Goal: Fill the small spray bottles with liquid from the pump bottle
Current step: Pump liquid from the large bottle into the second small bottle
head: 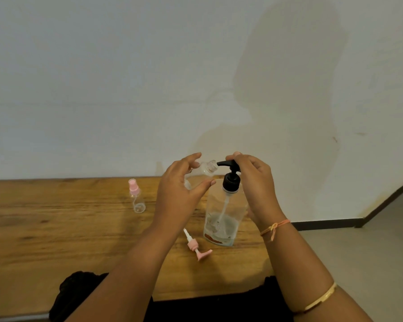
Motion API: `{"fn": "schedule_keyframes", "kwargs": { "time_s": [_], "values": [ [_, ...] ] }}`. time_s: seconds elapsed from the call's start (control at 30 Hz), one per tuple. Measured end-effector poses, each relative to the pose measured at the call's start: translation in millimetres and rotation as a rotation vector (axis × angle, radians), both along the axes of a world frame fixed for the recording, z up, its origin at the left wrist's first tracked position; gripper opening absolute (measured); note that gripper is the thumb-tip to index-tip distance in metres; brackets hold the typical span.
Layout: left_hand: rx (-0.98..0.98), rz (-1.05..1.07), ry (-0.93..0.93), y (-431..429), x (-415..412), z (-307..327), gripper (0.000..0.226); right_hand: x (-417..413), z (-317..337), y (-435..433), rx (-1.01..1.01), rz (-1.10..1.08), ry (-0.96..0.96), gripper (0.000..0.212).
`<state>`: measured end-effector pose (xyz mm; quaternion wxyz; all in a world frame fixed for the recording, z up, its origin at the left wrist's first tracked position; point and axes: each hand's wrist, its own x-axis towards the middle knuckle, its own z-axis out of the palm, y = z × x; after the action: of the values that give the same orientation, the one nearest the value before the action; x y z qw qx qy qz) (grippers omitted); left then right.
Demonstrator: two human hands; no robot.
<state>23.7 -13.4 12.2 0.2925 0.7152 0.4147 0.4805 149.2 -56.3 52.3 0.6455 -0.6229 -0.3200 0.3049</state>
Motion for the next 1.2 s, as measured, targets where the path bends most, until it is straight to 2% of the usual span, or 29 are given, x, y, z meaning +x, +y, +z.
{"fn": "schedule_keyframes", "kwargs": {
  "time_s": [0.37, 0.53, 0.7, 0.9, 1.1, 1.2],
  "values": [
    [0.028, 0.039, 0.008, -3, -1, 8, 0.042, 0, 2, 6, -0.064, 0.04, -0.005, 0.037],
    [-0.082, -0.028, -0.091, -3, 1, 14, 0.044, 3, 5, 9, -0.067, 0.037, 0.007, 0.029],
    [-0.214, -0.151, -0.201, -2, 2, 17, 0.046, 2, 4, 14, -0.104, 0.051, 0.031, 0.034],
    [-0.321, -0.295, -0.301, -1, -6, 16, 0.041, 2, -2, 14, -0.074, 0.02, 0.017, 0.028],
    [-0.429, -0.249, -0.434, 0, -9, 13, 0.056, 3, -10, 16, -0.037, -0.032, -0.04, 0.026],
    [-0.449, -0.244, -0.429, -1, -10, 14, 0.057, 3, -10, 15, -0.037, -0.031, -0.058, 0.026]
  ]
}}
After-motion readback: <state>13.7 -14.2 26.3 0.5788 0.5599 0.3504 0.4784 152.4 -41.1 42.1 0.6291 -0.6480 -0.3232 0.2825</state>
